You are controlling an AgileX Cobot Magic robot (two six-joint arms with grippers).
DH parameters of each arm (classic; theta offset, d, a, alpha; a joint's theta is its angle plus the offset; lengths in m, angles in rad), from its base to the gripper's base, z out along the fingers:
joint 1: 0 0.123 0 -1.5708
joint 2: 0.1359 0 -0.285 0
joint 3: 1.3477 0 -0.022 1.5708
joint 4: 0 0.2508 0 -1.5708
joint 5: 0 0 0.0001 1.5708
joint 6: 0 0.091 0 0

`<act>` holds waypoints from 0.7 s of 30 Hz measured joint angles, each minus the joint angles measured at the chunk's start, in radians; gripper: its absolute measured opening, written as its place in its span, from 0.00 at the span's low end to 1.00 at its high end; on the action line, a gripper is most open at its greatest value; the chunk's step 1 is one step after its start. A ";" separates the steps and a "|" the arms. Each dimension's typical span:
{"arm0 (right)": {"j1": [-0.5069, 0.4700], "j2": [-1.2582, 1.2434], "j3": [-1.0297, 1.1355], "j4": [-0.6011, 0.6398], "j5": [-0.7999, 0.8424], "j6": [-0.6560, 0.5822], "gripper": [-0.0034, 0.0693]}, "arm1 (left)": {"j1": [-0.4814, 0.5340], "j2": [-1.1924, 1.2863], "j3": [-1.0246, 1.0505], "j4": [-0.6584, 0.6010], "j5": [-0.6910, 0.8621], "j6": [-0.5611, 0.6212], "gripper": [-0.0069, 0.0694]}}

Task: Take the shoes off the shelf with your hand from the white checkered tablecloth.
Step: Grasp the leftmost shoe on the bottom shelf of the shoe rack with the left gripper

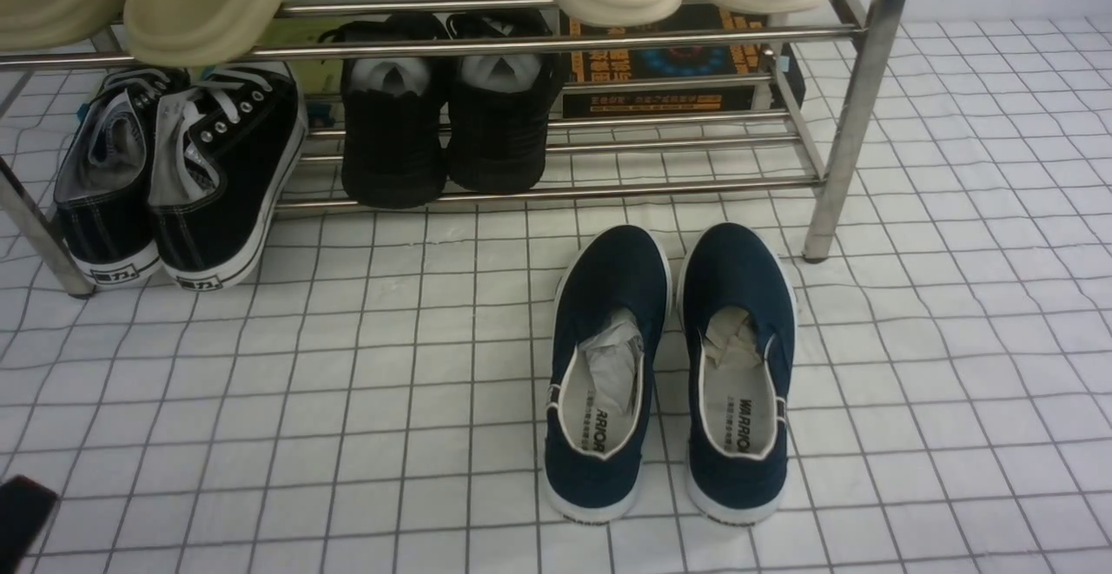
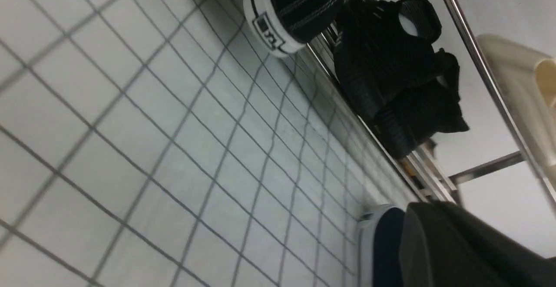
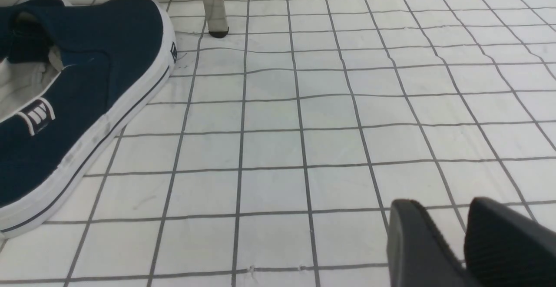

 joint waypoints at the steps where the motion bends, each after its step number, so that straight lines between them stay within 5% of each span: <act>1: 0.000 0.000 0.000 0.000 0.000 0.000 0.33 | 0.000 0.048 -0.051 0.043 0.051 0.008 0.09; 7: 0.000 0.000 0.000 0.000 0.000 0.000 0.34 | 0.000 0.519 -0.369 0.405 0.467 0.101 0.09; 12: 0.000 0.000 0.000 0.000 0.000 0.000 0.35 | 0.008 0.820 -0.586 0.567 0.537 0.127 0.11; 16: 0.000 0.000 0.000 0.000 0.000 0.000 0.36 | 0.069 0.989 -0.767 0.510 0.531 0.245 0.11; 21: 0.000 0.000 0.000 0.000 0.000 0.000 0.36 | 0.320 1.251 -0.995 0.117 0.575 0.530 0.11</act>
